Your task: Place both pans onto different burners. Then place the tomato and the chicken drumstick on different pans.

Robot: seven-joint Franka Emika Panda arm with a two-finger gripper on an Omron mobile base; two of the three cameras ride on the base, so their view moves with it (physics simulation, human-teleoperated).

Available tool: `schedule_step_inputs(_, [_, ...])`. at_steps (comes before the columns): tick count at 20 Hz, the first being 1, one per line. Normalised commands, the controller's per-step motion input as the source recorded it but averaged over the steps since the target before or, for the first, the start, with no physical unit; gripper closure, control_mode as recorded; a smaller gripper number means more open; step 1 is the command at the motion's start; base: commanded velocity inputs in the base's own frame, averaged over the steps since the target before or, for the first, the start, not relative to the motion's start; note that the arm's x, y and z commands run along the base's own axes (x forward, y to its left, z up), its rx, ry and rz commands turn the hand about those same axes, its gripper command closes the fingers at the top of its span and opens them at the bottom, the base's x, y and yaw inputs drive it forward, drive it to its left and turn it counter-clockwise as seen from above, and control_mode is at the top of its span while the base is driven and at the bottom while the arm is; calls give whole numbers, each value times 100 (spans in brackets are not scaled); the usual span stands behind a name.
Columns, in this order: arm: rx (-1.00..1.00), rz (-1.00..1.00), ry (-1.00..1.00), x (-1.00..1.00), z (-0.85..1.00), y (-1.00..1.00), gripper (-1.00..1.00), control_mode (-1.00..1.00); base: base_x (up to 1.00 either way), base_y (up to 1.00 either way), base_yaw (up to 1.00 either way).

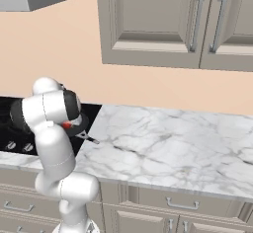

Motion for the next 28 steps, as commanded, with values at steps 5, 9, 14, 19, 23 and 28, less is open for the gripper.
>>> schedule_step_inputs(5, [0,0,5,9,-14,5,100,-100,0,0,0])
schedule_step_inputs(9, [0,0,4,8,-14,10,-100,-100,0,0,0])
schedule_step_inputs(14, [0,0,1,2,8,2,-100,-100,0,0,0])
schedule_step_inputs(19, [0,0,0,0,59,0,-100,-100,0,0,0])
schedule_step_inputs(23, [0,0,0,-1,48,0,-100,-100,0,0,0])
schedule_step_inputs(28, [2,0,-1,-10,91,-9,-100,-100,0,0,0])
